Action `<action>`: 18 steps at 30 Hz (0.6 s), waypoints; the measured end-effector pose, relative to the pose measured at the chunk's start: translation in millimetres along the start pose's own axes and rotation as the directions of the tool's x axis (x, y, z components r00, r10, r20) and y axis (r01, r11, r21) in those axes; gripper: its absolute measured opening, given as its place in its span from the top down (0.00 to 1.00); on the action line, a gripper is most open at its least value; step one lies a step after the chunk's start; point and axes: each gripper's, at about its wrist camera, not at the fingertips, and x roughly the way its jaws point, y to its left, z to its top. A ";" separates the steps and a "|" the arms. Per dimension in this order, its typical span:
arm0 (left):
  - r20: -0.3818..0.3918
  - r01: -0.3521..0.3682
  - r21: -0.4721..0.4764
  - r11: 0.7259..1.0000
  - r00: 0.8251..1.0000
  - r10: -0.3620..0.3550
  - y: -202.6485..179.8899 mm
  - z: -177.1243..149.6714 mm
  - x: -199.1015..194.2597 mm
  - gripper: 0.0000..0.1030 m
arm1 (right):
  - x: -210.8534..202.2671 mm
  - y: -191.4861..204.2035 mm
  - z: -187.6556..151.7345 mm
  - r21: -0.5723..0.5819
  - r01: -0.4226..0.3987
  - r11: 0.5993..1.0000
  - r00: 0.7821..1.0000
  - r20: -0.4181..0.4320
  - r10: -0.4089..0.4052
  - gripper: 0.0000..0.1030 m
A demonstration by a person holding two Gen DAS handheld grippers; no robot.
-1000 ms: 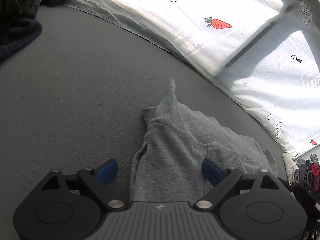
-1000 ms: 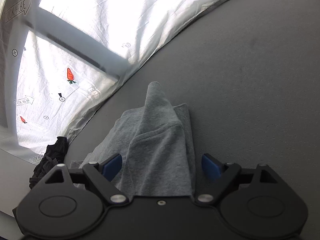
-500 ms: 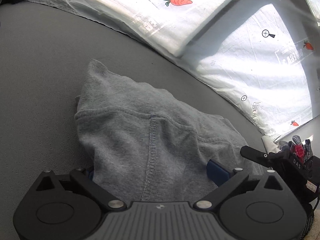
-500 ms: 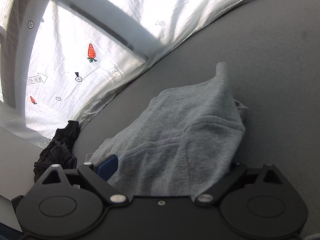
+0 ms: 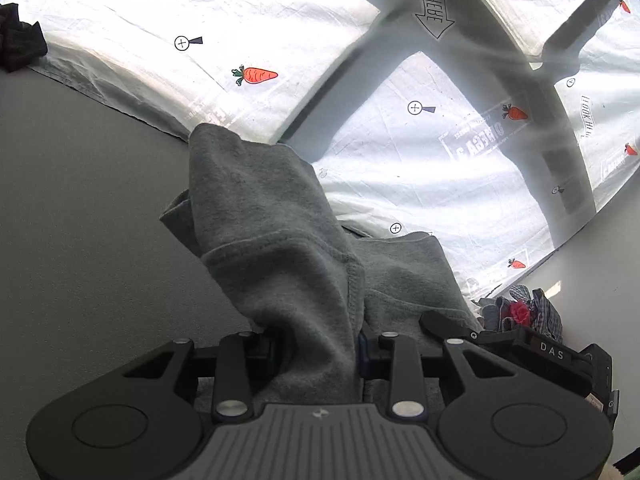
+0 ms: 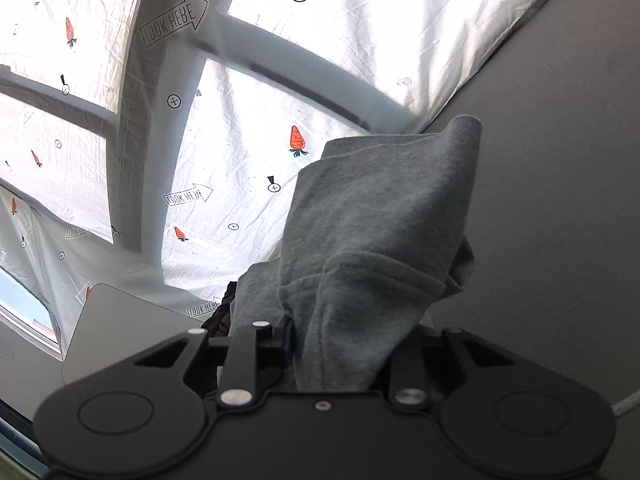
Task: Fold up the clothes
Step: 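Grasp the folded hoodie with both grippers and lift it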
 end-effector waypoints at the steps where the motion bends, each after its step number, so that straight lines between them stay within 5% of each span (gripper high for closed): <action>1: 0.003 0.017 0.011 1.000 1.000 -0.017 -8.0 -2.0 -4.7 0.66 | -12.2 4.5 -1.7 -0.002 0.000 1.000 1.000 0.023 0.000 0.72; 18: -0.118 0.253 0.057 0.966 0.962 -0.245 -94.7 -73.7 -19.4 0.70 | -175.1 9.4 -45.9 0.132 0.140 0.981 0.962 0.217 -0.166 0.73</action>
